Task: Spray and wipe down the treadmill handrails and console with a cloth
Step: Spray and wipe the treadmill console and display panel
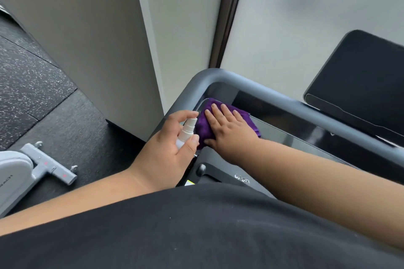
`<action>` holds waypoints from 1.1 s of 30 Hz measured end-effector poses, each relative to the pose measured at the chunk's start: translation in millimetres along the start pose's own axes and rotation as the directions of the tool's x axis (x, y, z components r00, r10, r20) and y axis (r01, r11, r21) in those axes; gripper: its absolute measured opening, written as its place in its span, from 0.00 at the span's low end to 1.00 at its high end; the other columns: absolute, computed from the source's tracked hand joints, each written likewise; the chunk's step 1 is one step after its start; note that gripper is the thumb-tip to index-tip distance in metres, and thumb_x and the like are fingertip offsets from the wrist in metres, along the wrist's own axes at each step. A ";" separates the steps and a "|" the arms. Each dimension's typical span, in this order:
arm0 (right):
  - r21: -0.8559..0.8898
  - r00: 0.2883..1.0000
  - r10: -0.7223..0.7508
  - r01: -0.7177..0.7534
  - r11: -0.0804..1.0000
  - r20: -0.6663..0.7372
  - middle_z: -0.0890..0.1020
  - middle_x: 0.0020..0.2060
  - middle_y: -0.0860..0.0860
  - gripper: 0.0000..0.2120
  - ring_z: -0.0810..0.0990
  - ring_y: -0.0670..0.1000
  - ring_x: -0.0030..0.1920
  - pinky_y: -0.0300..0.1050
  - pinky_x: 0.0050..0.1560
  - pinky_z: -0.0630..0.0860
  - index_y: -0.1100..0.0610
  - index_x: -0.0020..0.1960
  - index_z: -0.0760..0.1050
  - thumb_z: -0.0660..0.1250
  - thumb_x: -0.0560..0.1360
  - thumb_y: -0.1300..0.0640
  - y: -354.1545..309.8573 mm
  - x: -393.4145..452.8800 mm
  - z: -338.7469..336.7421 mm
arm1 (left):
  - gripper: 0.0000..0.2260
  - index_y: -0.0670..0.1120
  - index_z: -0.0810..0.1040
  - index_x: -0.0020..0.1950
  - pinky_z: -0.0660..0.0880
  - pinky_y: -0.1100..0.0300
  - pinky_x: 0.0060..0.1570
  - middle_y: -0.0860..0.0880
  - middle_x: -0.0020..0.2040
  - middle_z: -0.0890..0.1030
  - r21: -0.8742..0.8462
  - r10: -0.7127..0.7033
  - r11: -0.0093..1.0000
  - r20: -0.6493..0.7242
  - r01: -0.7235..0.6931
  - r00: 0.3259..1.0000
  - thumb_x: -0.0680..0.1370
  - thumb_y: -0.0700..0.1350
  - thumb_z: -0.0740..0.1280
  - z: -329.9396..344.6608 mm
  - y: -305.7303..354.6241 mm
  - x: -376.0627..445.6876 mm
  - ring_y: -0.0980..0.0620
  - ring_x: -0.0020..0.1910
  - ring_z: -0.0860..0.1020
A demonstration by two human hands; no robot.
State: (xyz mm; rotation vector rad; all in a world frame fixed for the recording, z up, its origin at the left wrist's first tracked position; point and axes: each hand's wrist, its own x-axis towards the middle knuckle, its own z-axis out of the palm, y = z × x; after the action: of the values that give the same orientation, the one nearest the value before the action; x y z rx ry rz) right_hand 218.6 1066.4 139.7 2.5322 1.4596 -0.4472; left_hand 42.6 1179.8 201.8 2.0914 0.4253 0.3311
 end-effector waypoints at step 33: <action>0.091 0.994 0.068 -0.060 0.994 -0.088 0.44 0.81 0.52 0.33 0.42 0.55 0.81 0.56 0.78 0.40 0.51 0.82 0.41 0.44 0.82 0.37 8.1 -7.1 7.4 | 0.16 0.75 0.59 0.61 0.72 0.70 0.45 0.55 0.49 0.80 0.091 0.042 0.995 -0.001 -0.042 0.999 0.78 0.59 0.60 4.5 -14.7 8.7 0.56 0.48 0.79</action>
State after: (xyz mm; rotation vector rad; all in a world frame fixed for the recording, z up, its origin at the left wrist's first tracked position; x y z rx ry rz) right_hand 221.0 1054.4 135.3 2.6929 1.4135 -0.3997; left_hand 49.7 1187.3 187.5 2.1914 0.4054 0.3451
